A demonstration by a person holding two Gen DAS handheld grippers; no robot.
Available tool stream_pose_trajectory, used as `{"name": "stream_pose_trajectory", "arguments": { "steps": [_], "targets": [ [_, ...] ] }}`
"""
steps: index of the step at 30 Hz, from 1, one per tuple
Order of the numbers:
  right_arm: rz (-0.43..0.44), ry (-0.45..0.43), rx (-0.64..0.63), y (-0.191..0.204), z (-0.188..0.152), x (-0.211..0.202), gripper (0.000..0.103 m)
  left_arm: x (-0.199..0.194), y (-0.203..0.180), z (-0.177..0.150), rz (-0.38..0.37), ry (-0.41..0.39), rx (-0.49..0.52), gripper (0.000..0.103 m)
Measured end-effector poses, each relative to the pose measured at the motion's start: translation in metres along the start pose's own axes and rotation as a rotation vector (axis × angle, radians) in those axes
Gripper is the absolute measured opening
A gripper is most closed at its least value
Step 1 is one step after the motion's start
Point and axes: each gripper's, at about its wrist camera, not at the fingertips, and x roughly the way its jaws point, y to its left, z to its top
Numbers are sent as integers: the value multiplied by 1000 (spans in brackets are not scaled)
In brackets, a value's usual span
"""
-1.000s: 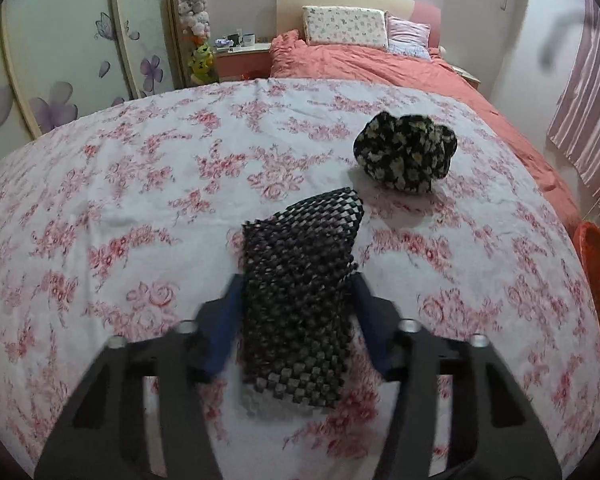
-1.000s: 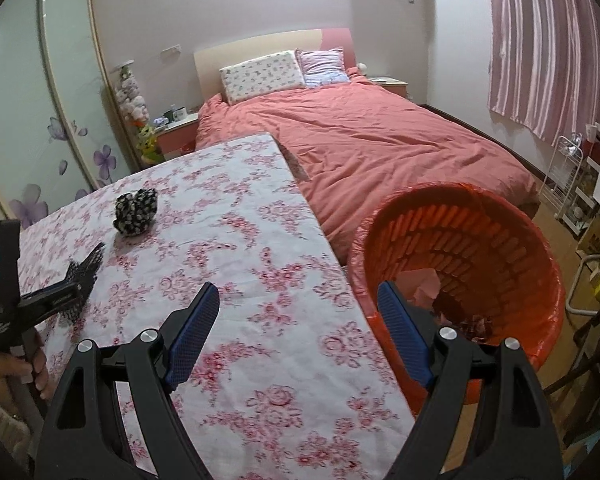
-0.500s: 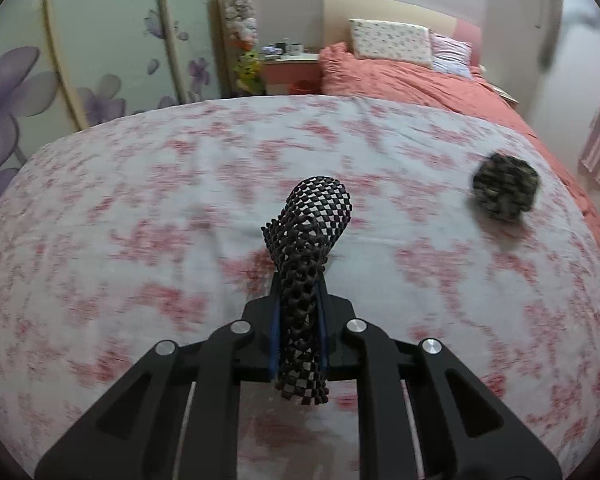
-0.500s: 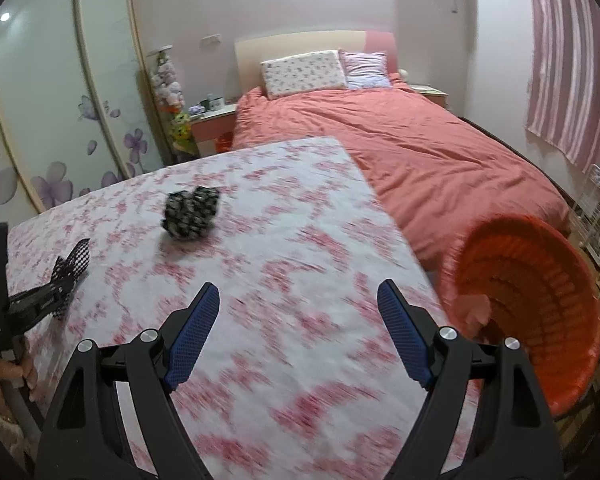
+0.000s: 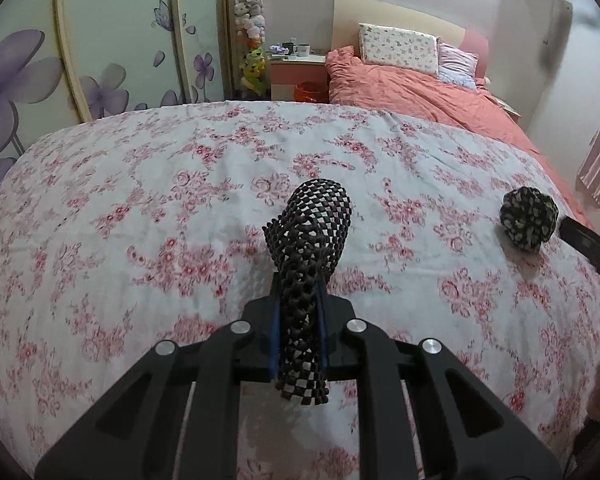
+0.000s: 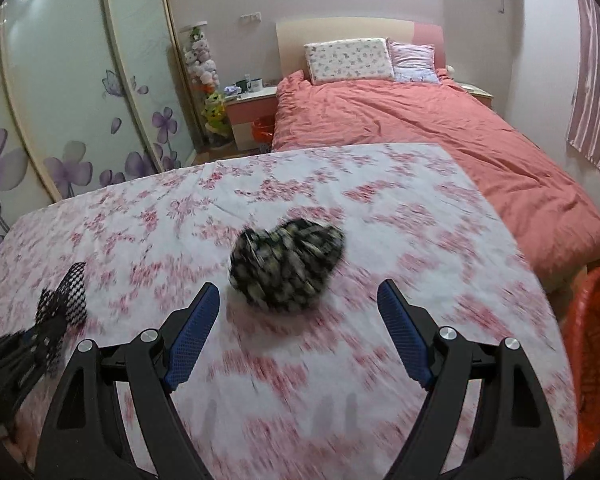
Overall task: Collect trash
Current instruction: 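Grasp the black-and-white floral cloth with the right tool while the left tool holds the mesh pad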
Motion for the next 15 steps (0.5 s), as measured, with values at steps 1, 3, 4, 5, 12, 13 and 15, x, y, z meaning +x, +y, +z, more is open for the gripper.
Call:
{"name": "stream_pose_trajectory", "arguments": {
  "steps": [1, 3, 4, 5, 12, 13, 15],
  "targets": [
    [-1, 4, -1, 3, 3, 6, 81, 2, 0, 2, -2, 5, -1, 15],
    [-14, 11, -10, 7, 7, 14, 81, 6, -1, 6, -5, 13, 1, 15],
    [-22, 17, -17, 10, 9, 21, 81, 8, -2, 8, -6, 17, 2, 15],
    [-28, 23, -21, 10, 9, 25, 80, 10, -3, 9, -7, 21, 3, 16],
    [-27, 113, 15, 2, 7, 51, 55, 22, -9, 13, 0, 42, 7, 17],
    [-21, 113, 37, -3, 7, 50, 54, 23, -10, 13, 0, 45, 7, 17],
    [-20, 105, 46, -7, 6, 46, 44, 25, -10, 14, 2, 45, 9, 17]
  ]
}}
